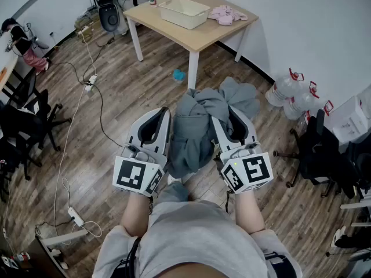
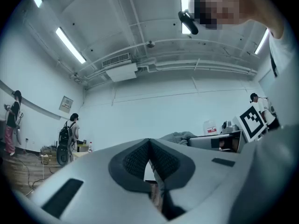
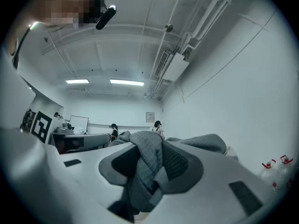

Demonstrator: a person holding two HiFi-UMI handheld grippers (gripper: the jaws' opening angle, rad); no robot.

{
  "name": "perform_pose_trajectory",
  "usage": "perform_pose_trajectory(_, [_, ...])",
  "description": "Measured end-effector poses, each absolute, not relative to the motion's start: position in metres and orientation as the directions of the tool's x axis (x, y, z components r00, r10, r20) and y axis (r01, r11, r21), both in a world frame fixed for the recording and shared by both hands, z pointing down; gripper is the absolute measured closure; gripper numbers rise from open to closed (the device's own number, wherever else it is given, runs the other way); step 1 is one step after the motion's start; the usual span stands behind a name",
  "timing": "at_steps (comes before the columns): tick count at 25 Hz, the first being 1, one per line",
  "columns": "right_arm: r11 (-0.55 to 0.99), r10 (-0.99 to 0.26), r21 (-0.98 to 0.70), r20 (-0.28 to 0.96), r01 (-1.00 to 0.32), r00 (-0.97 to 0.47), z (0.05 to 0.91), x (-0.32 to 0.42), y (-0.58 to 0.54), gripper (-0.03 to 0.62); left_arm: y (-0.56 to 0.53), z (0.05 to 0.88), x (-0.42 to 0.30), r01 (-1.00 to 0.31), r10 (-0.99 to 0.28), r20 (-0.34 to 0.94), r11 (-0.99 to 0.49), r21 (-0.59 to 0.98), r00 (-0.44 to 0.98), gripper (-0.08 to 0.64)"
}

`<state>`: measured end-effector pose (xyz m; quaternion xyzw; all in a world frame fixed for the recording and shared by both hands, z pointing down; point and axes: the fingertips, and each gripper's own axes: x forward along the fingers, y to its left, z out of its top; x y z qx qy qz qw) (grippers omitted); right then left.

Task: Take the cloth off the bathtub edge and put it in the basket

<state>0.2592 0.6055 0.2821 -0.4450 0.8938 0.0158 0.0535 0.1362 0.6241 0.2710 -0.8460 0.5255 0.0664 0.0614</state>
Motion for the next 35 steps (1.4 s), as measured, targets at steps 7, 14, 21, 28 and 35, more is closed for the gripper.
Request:
perform_pose_trajectory(7, [0.600,-0.796,-0.022,-0.113,-0.800,-0.594,0.281,0.254,0.598,0.448,0.614,0.271,0.133,-0.891,-0.875,-0.171,-0.453,-0.037,0.453,0.548])
perform_pose_trajectory(14, [0.593,-0.802,-0.025,-0.111,-0.805,-0.587,0.282,0.251,0.580,0.448,0.594,0.273,0.132,-0.883,-0.870,-0.162,-0.467,-0.037,0.467,0.548])
perform_pose_trajectory(21, [0.579,-0.813,-0.030,-0.097,-0.815,-0.574,0.288,0.236,0.553,0.446,0.565,0.277,0.116,-0.878,-0.865,-0.155,-0.478,-0.033,0.477,0.548])
perform_pose_trajectory(28, [0.556,-0.829,-0.057,-0.103,-0.829,-0.549,0.287,0.220,0.513,0.445,0.522,0.274,0.095,-0.869,-0.854,-0.170,-0.494,-0.037,0.492,0.548])
perform_pose_trajectory(35, [0.507,-0.859,-0.073,-0.131,-0.859,-0.496,0.286,0.205,0.482,0.445,0.488,0.275,0.071,-0.855,-0.838,-0.180,-0.516,-0.046,0.515,0.548])
